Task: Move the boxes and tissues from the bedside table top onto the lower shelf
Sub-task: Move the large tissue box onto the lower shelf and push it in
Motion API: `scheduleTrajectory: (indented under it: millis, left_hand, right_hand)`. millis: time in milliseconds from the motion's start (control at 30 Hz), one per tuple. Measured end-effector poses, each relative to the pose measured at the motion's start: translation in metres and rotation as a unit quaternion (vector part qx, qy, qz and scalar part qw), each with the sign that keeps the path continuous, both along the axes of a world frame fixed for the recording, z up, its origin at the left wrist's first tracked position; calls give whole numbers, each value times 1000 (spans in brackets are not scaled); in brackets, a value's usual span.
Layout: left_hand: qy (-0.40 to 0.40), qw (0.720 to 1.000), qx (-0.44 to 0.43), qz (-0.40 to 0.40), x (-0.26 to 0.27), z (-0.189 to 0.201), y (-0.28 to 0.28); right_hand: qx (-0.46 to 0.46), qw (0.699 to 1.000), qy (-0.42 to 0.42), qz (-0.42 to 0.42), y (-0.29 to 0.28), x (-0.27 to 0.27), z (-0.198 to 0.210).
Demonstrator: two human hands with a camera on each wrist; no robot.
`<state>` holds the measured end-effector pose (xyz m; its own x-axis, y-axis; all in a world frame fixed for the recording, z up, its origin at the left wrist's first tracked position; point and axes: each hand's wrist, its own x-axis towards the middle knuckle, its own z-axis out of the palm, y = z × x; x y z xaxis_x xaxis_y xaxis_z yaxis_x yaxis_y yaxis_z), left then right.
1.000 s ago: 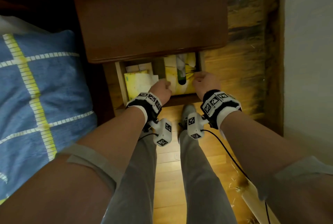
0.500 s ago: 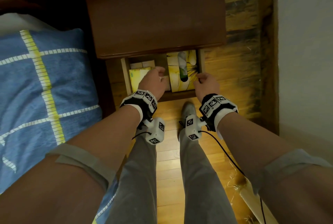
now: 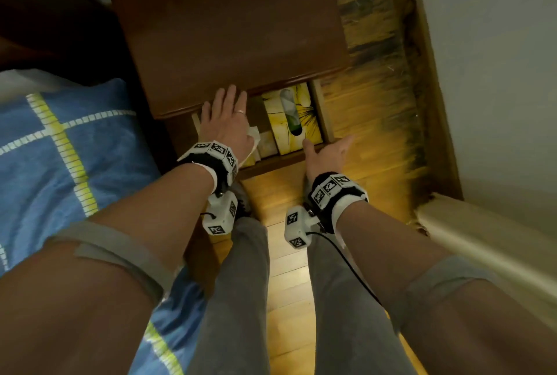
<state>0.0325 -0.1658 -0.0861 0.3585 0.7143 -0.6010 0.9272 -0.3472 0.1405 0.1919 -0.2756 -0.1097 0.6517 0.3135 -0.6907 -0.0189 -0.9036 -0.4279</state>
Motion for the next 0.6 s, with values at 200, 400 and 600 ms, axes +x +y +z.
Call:
scheduleTrajectory:
  millis: [200,400,600]
  left_hand:
    - [36,997,-51,-33,-7,-8,15]
    - [-12,995,-94,-26,-20,-15,25]
    - [-41,995,-80,-33,-24,-19,21]
  right_hand:
    - [-73,984,120,-109,6,-15,-4]
    - [-97,972,133,-169,20,-25,-14]
    - [-38,958,162,-233,35,-24,-8]
